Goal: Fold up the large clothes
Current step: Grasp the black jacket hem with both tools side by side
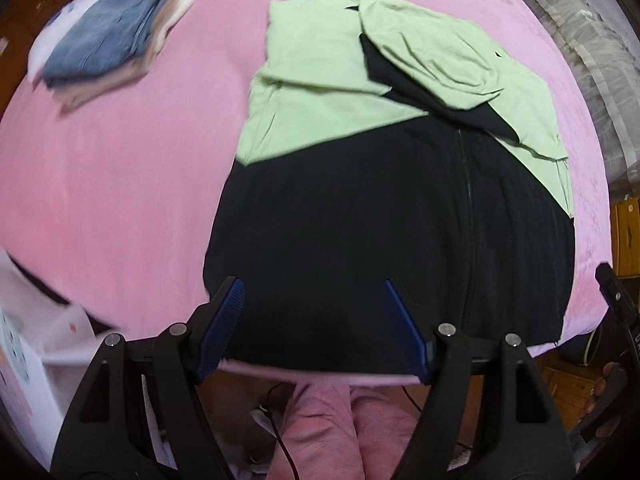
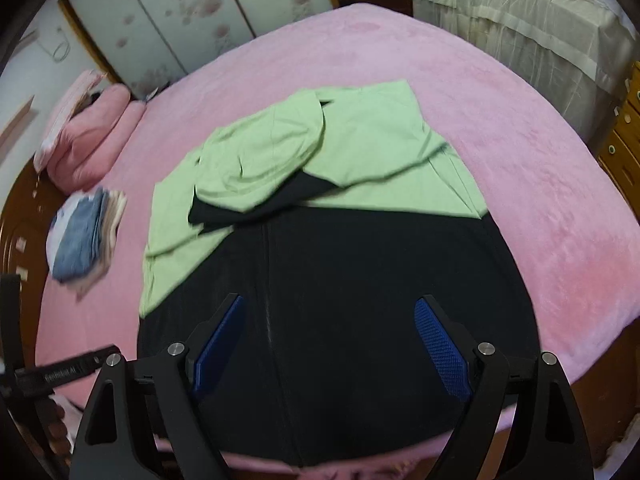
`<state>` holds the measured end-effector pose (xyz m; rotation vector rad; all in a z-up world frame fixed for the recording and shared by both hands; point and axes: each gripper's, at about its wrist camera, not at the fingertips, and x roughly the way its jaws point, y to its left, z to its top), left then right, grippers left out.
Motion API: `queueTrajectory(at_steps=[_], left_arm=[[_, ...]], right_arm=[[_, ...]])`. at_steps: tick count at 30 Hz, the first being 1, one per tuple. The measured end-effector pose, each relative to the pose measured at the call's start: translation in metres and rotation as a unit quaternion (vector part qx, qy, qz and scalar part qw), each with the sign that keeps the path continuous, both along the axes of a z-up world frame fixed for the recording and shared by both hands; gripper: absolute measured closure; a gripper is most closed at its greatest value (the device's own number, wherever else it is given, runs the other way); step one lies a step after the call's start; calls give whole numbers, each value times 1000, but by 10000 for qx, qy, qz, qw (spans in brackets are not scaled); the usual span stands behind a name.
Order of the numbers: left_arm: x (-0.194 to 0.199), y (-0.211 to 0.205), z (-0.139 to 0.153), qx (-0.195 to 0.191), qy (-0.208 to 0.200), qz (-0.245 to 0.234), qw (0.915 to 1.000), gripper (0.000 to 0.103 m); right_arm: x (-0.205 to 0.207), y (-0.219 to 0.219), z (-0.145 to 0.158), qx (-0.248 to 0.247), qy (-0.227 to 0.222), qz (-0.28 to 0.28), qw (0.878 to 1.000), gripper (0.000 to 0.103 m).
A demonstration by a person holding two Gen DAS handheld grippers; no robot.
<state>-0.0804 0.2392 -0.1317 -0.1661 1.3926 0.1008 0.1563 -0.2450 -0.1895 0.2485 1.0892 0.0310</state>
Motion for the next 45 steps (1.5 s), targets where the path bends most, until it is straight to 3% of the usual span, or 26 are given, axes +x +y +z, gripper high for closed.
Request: queueTrajectory(at_steps=[4,7,12,14,19,23,26,30,34,37,39,43,45], left_arm=[[-34,11,-5,-117,-76,380,9992,33],[-52,22,-18,21,126,598,9981,33],[-72,47,-40,-44,195,369,9991,33],[-77,60,-51,-221,210,257,9992,33],[-80,92,-82,-957,95,217,9951,33],[-77,110,-110,-1496,174,49,9886,33],[-72,118,-132,-1474,414,22,9882,33],[-63,125,-158,-1625,726,31,9840,33],[-54,129,-174,-1832,885,213,9788,33],[-51,129,-176,-1812,979,452,9775,34],[-49,122,-171,-1879,915,419,9770,45],[-50,106,-158,-1586,962,439,9817,75],[-50,101,-149,-1563,912,470,9824,83]], right_arm=[[-30,-29,-2,272,39,-62,9996,15],[-52,-63,-8,619,168,-385,9972,16],[-82,-133,-32,1440,683,-1193,9800,16],[-89,-158,-44,1498,811,-1310,9767,16],[-97,-208,-88,1400,1176,-1436,9726,37],[-94,-239,-125,1566,1391,-1536,9657,44],[-89,-252,-148,1479,1640,-1404,9651,50],[-76,-256,-165,1096,1853,-838,9729,50],[-65,-254,-177,1335,2181,-302,9663,52],[-58,-252,-181,1385,2335,-202,9622,58],[-59,-251,-181,1240,2468,-268,9607,62],[-62,-250,-173,1160,2561,-601,9578,74],[-62,-249,-165,1112,2575,-688,9574,77]])
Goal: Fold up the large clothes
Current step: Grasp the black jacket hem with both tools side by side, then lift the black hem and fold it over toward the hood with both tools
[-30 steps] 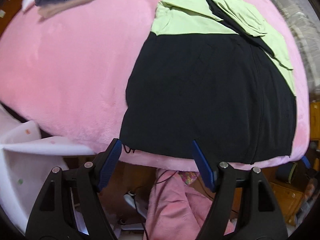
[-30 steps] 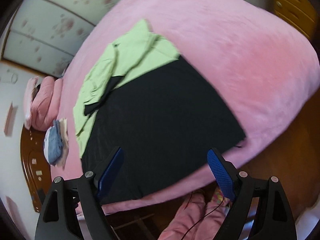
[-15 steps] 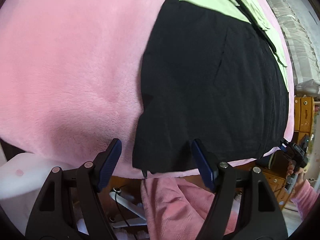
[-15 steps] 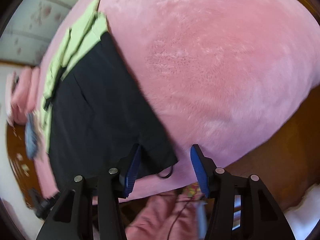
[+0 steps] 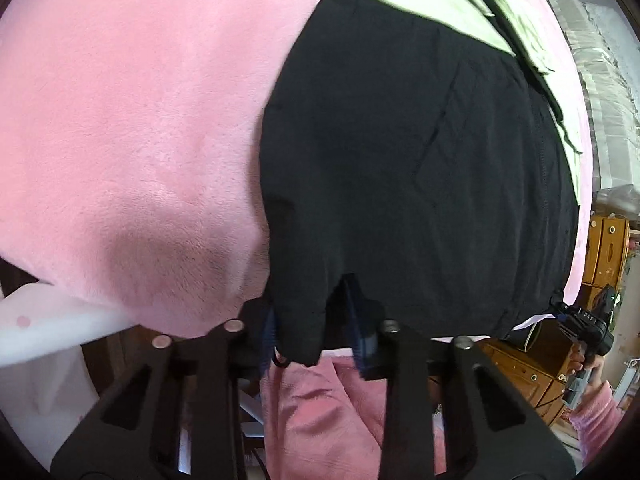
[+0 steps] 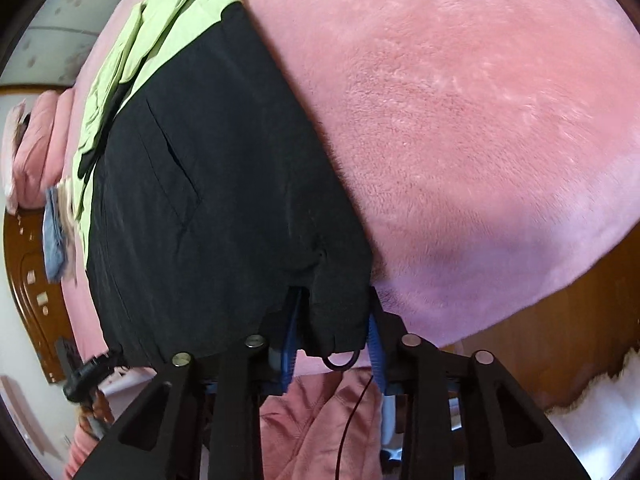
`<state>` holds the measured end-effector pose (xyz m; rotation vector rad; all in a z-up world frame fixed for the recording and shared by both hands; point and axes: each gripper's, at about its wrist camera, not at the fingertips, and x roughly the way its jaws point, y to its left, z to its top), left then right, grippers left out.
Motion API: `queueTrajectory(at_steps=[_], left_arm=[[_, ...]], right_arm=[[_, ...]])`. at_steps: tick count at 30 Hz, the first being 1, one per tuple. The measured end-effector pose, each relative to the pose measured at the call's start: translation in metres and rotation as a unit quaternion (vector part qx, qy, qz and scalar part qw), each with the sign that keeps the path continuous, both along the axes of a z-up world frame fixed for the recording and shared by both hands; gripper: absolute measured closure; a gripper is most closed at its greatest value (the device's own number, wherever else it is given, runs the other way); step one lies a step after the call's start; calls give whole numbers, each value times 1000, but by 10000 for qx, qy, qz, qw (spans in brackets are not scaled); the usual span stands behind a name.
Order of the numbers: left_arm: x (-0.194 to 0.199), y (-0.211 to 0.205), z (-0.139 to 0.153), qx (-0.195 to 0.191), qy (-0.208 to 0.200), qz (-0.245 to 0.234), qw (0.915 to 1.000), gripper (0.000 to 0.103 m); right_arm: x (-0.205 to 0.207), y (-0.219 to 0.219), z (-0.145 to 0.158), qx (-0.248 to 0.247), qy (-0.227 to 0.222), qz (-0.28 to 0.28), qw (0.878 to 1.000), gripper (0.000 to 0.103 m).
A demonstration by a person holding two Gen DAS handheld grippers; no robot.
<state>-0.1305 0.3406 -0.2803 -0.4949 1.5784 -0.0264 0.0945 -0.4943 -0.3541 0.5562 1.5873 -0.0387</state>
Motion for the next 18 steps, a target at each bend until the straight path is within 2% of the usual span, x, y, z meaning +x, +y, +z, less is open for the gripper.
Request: queueTrajectory(at_steps=[2,5,9,11,14,17,18], left_arm=[[2,1,13,-139,-42,188,9997,87],[6,6,36,-482,-152,522,9974,90],[22,1,71,-964,-312,1137,9883,92],[37,-2,93,-1496,-698,1623,9728,93],[67,-6,122,-2311,-1250,2212,9392,94],[111,-10,157,-2540,-1797,2101,9268,94],[126,-10,169,-2572,-1976,2006,9244,94]], right_arm=[[-2,2,14,-14,-38,-68,10000,79],[-2,2,40,241,-349,-269,9987,83],[8,0,76,701,-655,-564,9938,84],[16,-1,91,1057,-812,-844,9875,85],[34,-4,115,1689,-1177,-1361,9691,86],[56,0,143,2264,-1664,-1967,9393,88],[64,0,150,2356,-1760,-2083,9328,88]])
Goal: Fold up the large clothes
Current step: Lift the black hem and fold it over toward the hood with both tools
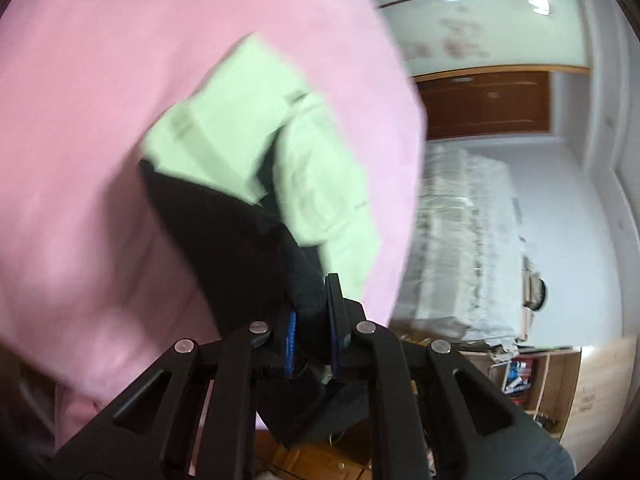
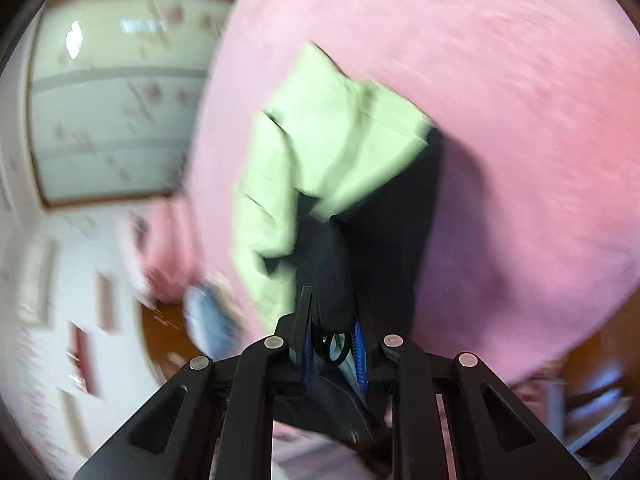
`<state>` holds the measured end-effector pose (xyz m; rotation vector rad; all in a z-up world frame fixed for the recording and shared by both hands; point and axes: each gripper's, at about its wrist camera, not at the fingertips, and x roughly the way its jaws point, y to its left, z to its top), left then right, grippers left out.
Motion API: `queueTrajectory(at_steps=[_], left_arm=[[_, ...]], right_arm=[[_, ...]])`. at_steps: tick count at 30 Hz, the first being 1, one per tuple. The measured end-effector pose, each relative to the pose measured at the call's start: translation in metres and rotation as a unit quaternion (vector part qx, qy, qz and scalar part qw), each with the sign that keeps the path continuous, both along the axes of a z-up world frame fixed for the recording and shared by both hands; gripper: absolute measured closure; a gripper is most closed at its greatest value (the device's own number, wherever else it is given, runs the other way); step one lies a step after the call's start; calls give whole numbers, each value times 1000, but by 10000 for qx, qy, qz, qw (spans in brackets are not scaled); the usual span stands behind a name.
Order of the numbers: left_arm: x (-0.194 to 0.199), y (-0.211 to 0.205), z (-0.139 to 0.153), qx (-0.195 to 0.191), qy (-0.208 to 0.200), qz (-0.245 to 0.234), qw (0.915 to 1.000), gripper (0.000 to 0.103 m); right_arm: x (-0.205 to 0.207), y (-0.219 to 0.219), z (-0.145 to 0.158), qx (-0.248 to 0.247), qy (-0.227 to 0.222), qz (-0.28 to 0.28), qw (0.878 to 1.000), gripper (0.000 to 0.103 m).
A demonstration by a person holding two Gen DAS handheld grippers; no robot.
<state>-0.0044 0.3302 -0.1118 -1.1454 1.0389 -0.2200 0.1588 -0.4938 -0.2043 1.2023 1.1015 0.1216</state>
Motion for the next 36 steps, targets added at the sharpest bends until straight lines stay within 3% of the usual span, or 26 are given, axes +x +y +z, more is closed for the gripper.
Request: queueTrajectory(at_steps=[4,7,12,15,17,22,24,28,30,33,36], left_arm=[[60,12,36,36,-601,-80,9982,94],[101,32,48,56,-734,-39,9973,94],[166,76,45,533,-638,244,9962,94],[192,97,25,540,-507,259,9969,94],[220,96,10,781,-353,188,9961,94],[270,86,-29,1221,-175,292,9919,94],[282,71,-47,1581,-192,248,9869,94],[325,40,-69,2663,-107,-245,9635,93],[341,28,-78,2941,-58,-402,9549,93],[361,17,-97,3249,330,-593,9433,90],[368,13,-107,3626,774,-587,9269,68]], right_arm=[[45,-10,28,384,-271,-389,9981,89],[80,-12,49,382,-441,-649,9962,89],[140,-22,74,31,-761,-868,9933,89],[189,-18,68,-10,-799,-988,9919,89],[213,-20,58,13,-728,-1006,9923,89],[290,-10,13,-139,-219,-854,9960,89],[321,-11,-7,-302,-138,-685,9971,89],[366,-12,-43,-720,144,-349,9967,89],[388,-10,-63,-950,297,-190,9948,89],[409,-10,-85,-1032,400,-99,9938,87],[416,-13,-94,-1144,366,-75,9927,66]])
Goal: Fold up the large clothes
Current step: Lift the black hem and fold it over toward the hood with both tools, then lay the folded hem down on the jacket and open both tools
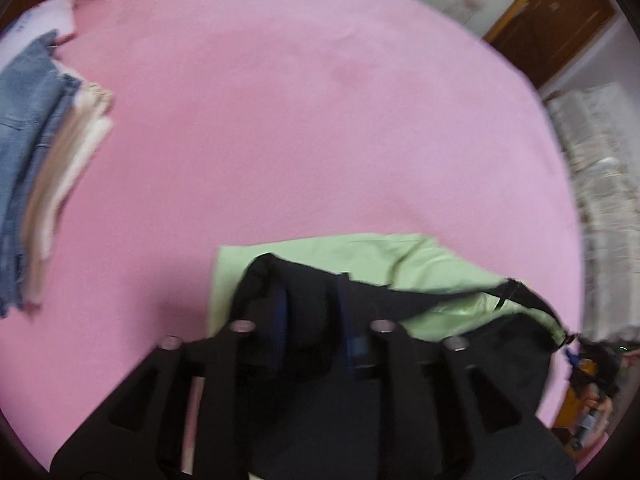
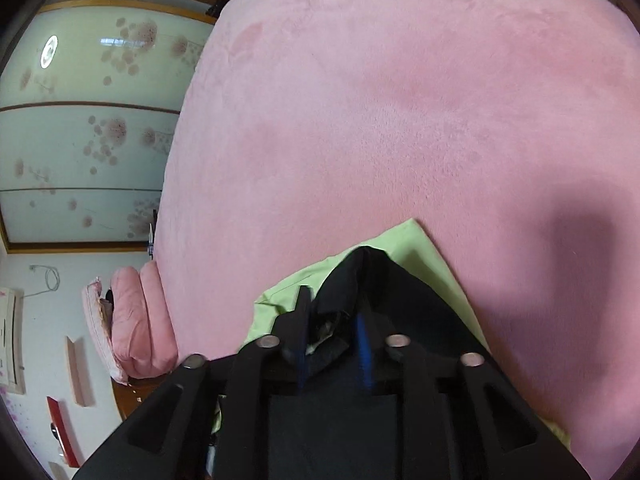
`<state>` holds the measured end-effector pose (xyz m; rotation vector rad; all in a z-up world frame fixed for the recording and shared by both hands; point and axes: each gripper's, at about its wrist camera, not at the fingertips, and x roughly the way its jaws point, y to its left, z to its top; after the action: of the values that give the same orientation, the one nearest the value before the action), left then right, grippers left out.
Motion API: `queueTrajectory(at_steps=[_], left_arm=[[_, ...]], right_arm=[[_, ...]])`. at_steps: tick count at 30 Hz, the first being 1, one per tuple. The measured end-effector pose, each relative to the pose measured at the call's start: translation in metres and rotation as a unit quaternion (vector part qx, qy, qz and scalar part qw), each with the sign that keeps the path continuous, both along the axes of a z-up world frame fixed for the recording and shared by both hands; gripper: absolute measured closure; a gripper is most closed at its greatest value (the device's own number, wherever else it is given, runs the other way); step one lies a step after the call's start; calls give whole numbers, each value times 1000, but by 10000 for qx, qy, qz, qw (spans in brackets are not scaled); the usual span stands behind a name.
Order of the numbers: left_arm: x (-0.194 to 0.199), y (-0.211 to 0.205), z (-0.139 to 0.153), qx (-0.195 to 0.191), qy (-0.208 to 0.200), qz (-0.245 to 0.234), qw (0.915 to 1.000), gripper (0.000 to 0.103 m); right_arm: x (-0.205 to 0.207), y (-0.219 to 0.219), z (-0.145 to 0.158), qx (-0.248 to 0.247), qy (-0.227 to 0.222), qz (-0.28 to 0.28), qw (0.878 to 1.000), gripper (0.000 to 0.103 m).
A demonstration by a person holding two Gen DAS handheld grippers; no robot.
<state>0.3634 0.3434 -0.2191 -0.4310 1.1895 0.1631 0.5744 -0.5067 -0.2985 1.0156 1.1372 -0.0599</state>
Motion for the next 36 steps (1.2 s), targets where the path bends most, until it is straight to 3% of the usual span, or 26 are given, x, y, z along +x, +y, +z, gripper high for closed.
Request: queueTrajectory(at_steps=[2,4,6,9,12,15,17,20,22,25,27,28,32,34,36], left_arm=[[-8,2,8,221,-220,252,9992,41],[-21,2,18,230,-545,396,9975,31],[-43,-6,24,244,-965,474,9939,30],[-79,-41,18,416,-1251,29,9913,31],[-110,-87,2,477,-1123,-500,9913,43],[-127,-131,-14,158,-810,-1210,9892,68],[-135,-158,-30,-7,-473,-1583,9863,90],[-145,-178,-58,-478,-68,-1659,9850,92],[-151,-182,-72,-744,40,-1530,9854,92],[-158,-185,-99,-682,294,-1399,9874,94],[-158,-182,-111,-690,205,-1334,9884,98],[-158,-181,-114,-599,148,-1344,9890,102],[-163,-170,-111,89,-178,-1545,9878,102],[-163,-154,-114,-114,-207,-1566,9874,102],[-161,-139,-112,475,-120,-1361,9895,102]], right_arm=[[-2,-1,3,-89,-143,-18,9999,65],[-2,5,0,-40,-198,255,9995,65],[-9,23,2,-122,-362,654,9971,65],[-26,74,-6,-302,-737,1488,9856,65],[-60,131,-20,-307,-1118,1989,9731,75],[-86,184,-35,-227,-1131,2396,9640,86],[-109,218,-34,-423,-1174,2800,9518,92],[-133,253,-41,-542,-1297,3221,9362,98],[-144,265,-55,-463,-1106,3318,9357,98],[-165,269,-74,-558,-812,3332,9377,100],[-164,269,-90,-595,-809,3385,9356,102],[-164,269,-92,-601,-843,3429,9337,103],[-156,256,-113,-681,-915,3590,9263,103],[-153,229,-113,-1094,-913,3448,9278,103],[-154,188,-107,-1319,-904,3122,9365,103]])
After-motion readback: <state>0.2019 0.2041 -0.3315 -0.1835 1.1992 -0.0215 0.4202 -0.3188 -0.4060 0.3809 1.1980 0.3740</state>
